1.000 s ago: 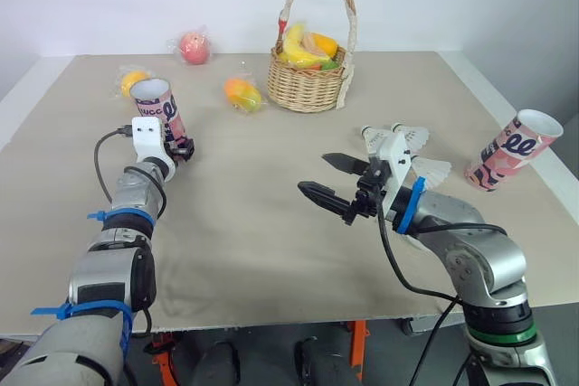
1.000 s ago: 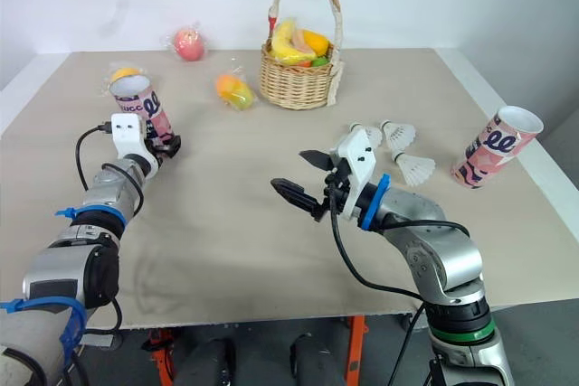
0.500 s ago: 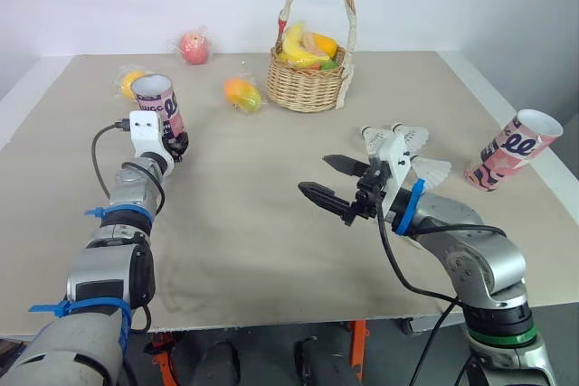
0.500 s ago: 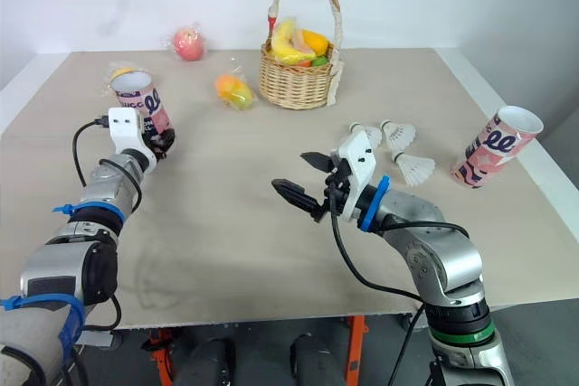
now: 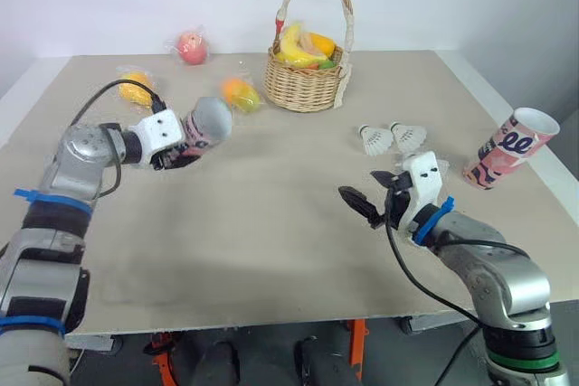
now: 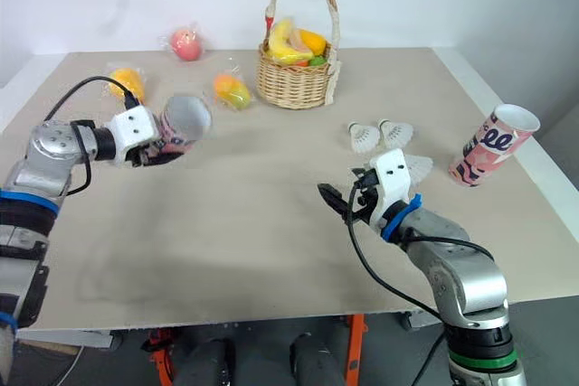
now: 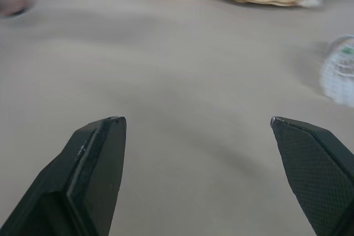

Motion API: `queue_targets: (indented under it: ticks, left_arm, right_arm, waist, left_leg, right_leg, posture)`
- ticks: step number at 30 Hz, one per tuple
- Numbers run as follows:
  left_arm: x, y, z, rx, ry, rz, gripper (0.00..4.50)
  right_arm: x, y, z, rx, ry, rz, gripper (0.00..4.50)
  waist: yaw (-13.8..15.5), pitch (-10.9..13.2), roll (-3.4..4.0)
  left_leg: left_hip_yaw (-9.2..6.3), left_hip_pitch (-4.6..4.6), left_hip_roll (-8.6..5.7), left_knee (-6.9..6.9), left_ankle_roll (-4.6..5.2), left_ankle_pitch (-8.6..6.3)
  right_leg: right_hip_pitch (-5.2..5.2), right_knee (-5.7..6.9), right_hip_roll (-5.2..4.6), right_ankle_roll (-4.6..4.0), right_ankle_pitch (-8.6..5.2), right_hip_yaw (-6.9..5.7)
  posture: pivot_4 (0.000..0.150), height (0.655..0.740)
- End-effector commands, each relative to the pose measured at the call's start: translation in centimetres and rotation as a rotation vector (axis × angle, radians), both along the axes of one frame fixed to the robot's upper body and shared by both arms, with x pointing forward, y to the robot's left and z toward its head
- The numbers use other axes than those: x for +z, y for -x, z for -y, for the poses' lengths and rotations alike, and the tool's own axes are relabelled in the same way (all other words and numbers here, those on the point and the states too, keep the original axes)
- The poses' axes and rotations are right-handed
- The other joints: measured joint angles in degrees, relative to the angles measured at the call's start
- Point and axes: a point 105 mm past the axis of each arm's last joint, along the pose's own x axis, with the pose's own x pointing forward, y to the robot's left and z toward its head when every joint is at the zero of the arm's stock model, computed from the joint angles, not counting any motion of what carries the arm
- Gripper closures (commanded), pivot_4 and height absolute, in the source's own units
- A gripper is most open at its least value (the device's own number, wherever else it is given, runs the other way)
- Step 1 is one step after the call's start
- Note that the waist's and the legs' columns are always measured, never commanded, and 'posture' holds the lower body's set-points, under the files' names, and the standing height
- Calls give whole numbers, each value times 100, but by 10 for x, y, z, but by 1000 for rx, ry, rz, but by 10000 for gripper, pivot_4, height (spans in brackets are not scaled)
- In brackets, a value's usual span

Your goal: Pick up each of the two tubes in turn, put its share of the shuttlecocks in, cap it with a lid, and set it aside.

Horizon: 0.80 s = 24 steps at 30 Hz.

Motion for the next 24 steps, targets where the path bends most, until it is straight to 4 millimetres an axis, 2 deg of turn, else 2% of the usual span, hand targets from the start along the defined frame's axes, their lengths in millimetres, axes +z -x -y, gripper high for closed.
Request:
queue_targets:
  ticks: [1, 6, 9, 14, 24]
  left_arm:
    - [1, 24, 20, -189, -78, -56, 15429]
    - [-6, 36, 28, -244, -84, -123, 15429]
    - [-10, 46, 34, -273, -74, -172, 15429]
    - [-11, 56, 37, -281, -55, -224, 15429]
    - [-11, 68, 37, -247, -69, -305, 15429]
  right_arm:
    - [5, -25, 0, -117, 60, 52, 0]
    - [5, -57, 0, -198, 107, 67, 0]
    - [8, -80, 16, -295, 130, 73, 0]
    - [12, -102, 29, -349, 114, 76, 0]
    - [0, -132, 19, -340, 86, 37, 0]
  waist:
    - [12, 1, 2]
    - [16, 1, 2]
    - [17, 2, 3]
    - [10, 2, 3]
    - [-72, 2, 4]
  left_leg:
    - [2, 0, -3, 1, 3, 2]
    - [4, 5, -5, 17, 9, 8]
    - [2, 5, -5, 21, 9, 8]
    - [6, 3, -5, 18, 12, 6]
    - [7, 6, -5, 7, 13, 5]
  right_leg:
    - [0, 3, -3, -1, 1, 1]
    - [-6, 40, -1, 9, -9, 5]
    - [-7, 47, -1, 5, -11, 4]
    - [-10, 47, -2, -2, -12, 8]
    - [-14, 48, 0, -7, -13, 10]
  posture:
    - [1500, 7400]
    - [1500, 7400]
    - [1500, 7400]
    - [1500, 7400]
    - [1500, 7400]
